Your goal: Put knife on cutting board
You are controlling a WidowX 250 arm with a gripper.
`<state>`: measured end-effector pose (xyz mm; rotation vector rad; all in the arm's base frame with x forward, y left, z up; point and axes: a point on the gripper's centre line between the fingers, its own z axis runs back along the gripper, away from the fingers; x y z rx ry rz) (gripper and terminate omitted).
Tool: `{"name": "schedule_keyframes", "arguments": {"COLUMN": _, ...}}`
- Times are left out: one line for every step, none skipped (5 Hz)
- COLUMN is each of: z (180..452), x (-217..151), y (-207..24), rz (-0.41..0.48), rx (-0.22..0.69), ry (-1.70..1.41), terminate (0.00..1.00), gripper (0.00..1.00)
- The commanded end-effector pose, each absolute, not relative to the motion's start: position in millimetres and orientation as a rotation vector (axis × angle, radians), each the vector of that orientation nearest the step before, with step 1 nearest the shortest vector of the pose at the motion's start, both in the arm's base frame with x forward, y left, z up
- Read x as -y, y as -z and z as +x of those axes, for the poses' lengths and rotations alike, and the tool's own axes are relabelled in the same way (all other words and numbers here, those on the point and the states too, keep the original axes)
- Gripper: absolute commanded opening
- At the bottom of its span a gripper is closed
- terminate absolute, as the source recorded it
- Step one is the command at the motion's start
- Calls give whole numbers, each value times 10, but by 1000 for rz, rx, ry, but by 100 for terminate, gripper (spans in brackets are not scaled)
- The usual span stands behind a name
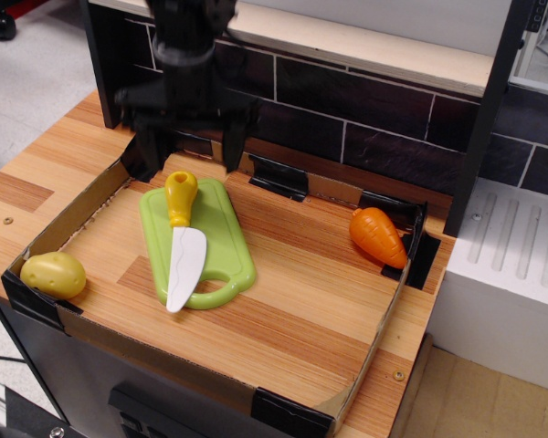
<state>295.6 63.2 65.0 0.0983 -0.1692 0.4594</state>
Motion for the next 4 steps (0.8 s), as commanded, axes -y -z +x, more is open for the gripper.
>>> {"name": "schedule_keyframes", "arguments": {"z": 3138, "x": -327, "y": -1108, "rz": 93, "rx": 191, "ry": -193, "terminate": 0, "gripper": 100}}
{"name": "schedule_keyframes", "arguments": {"z": 3191, "x": -187, "y": -1192, "rz": 122, "rx": 221, "ry": -44, "terminate": 0, "gripper": 100}}
{"name": "schedule_keyframes", "arguments": {"z": 3191, "x": -187, "y": -1192, "rz": 122, "rx": 221, "ry": -44, "terminate": 0, "gripper": 100}}
{"name": "schedule_keyframes", "arguments": {"z": 3191, "x": -187, "y": -1192, "rz": 122, "rx": 221, "ry": -44, "terminate": 100, "gripper": 100}}
